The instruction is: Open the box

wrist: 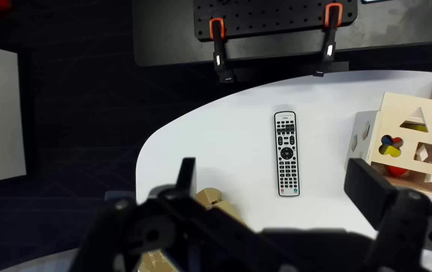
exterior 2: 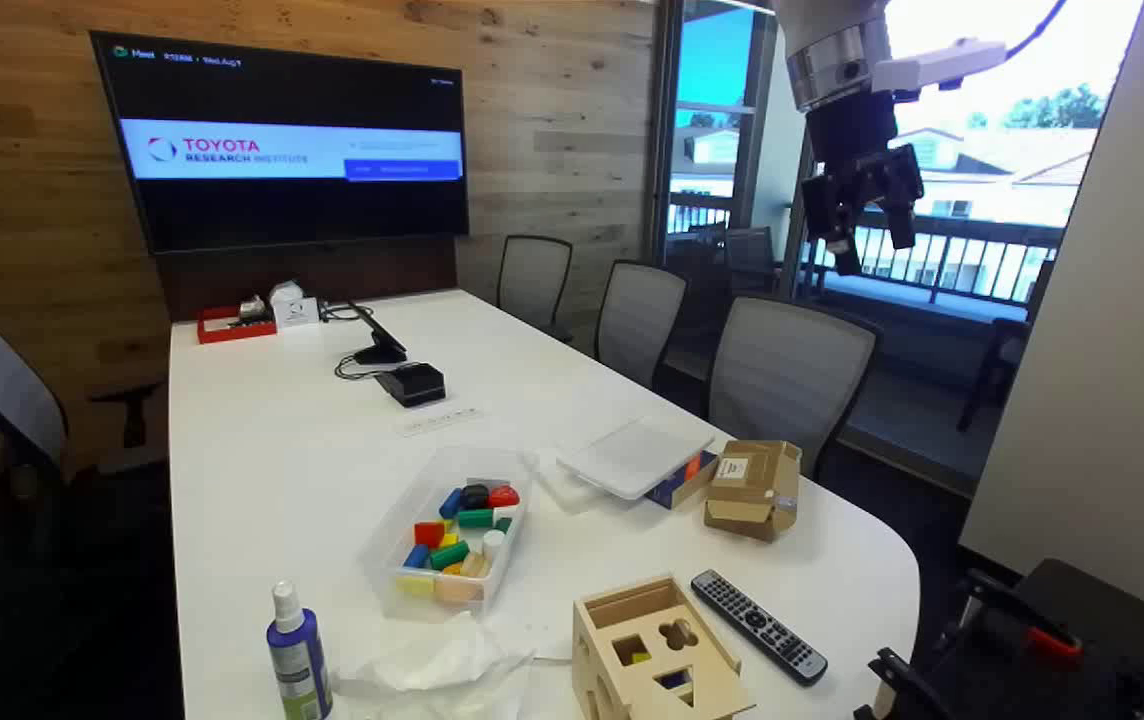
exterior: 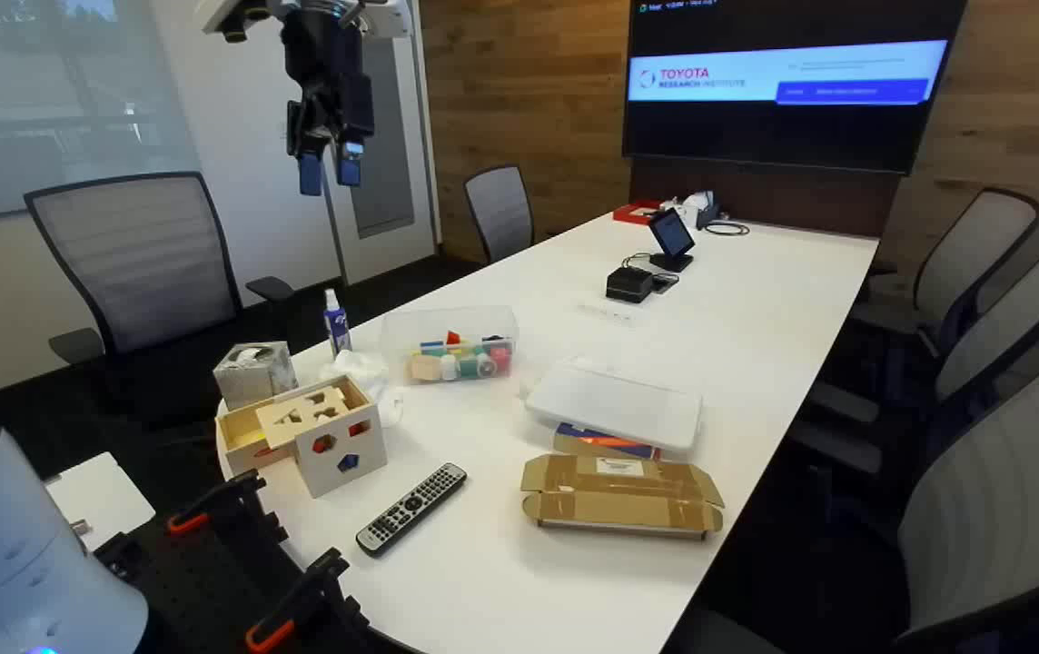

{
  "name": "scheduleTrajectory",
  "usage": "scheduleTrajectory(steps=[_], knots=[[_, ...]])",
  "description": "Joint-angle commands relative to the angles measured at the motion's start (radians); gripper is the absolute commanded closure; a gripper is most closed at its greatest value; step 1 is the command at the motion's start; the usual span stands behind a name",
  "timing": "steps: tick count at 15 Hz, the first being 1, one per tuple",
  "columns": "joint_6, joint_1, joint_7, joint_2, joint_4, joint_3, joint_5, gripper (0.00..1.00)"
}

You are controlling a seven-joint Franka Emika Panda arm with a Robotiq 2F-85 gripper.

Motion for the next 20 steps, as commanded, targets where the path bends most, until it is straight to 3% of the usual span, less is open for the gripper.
scheduleTrajectory(steps=[1, 7, 12, 16, 20], knots=[[-0.003, 0.018, 0.005, 0.001, 0.002, -0.015, -0.004, 0.0], [0.206, -0.014, -0.346, -0.022, -0.119, -0.196, -0.035, 0.0], [0.519, 0.019, -0.776, 0.067, -0.24, -0.526, 0.051, 0.0], [0.641, 0.128, -1.133, 0.217, -0.238, -0.832, 0.306, 0.0], [0.561, 0.274, -1.495, 0.336, -0.195, -1.06, 0.665, 0.0]])
